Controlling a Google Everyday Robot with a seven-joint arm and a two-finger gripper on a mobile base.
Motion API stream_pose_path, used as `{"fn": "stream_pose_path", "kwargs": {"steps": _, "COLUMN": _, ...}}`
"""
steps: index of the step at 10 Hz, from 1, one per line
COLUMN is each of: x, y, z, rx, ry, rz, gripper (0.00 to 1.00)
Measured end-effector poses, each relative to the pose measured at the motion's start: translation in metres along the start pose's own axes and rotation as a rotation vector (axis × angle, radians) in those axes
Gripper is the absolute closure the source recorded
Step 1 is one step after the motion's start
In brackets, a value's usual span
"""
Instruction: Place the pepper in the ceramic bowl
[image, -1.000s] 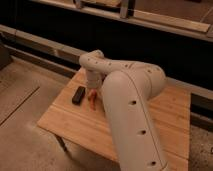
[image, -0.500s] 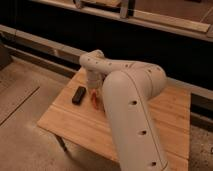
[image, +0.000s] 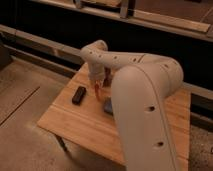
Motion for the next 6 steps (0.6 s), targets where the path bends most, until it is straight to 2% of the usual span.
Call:
{"fn": "stream_pose_path", "kwargs": {"steps": 3, "x": -0.006, "y": -0.025, "z": -0.047, "rx": 0.029, "ry": -0.081, "rz": 0.024, "gripper": 1.0}}
{"fn": "stream_pose_path", "kwargs": {"steps": 6, "x": -0.015, "y": -0.051, "z": -0.066, "rx": 0.071, "ry": -0.086, "rz": 0.056, "gripper": 1.0}}
